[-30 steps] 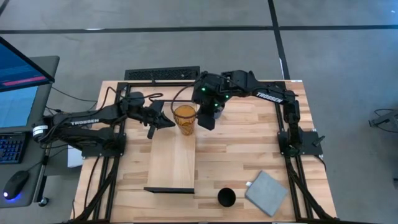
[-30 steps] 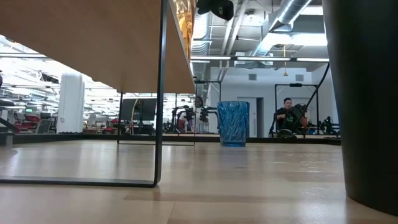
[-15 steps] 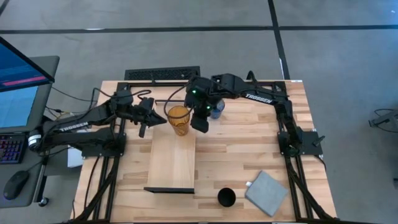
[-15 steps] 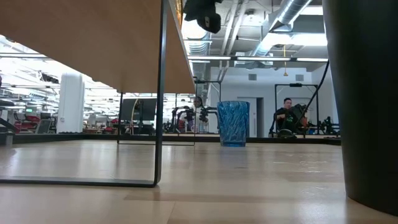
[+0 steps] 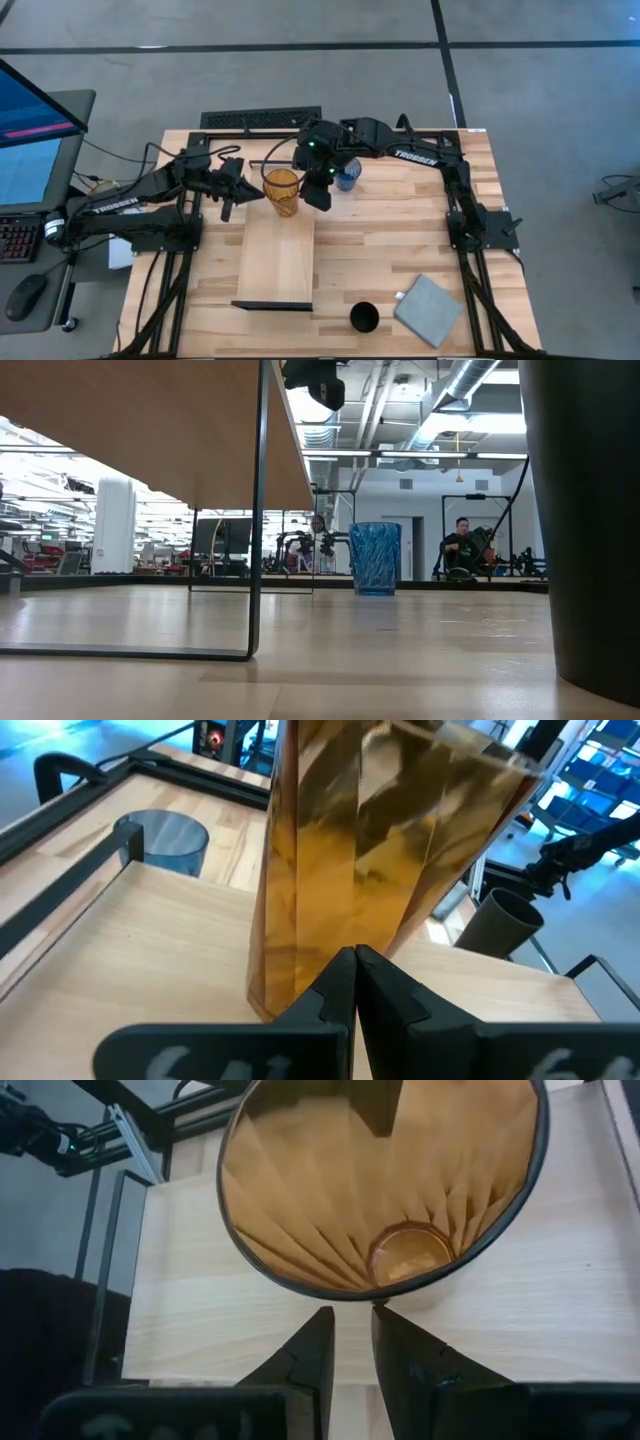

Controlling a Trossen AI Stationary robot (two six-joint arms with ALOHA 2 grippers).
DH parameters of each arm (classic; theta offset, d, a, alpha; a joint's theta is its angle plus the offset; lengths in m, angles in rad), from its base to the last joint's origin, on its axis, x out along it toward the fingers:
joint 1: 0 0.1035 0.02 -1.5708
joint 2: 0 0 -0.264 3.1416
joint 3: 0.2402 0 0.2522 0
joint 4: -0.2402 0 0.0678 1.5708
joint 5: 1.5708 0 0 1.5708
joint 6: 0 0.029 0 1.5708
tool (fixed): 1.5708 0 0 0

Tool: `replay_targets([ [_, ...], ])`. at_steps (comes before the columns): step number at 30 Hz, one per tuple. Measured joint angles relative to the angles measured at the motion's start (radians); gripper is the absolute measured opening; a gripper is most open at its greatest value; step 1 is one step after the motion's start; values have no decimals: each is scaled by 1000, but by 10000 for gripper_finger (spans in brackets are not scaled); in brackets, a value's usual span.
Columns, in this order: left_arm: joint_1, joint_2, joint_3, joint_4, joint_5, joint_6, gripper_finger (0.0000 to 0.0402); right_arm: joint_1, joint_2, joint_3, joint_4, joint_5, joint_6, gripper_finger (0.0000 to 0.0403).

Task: Stack small to large cups/mugs on shelf
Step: Put the brown cup on the shelf, then put the black cup on the shelf

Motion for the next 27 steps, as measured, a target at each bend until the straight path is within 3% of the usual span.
replay_targets([
  [6, 0, 0, 0, -34, 0, 9, 0, -7, 0, 0, -62, 24, 0, 93],
  [14, 0, -1, 0, -69, -64, 36, 0, -51, 0, 0, -303, 233, -8, 93],
  [27, 19, -67, 0, -96, -133, 80, 0, -57, 0, 0, -372, 233, -106, 93],
])
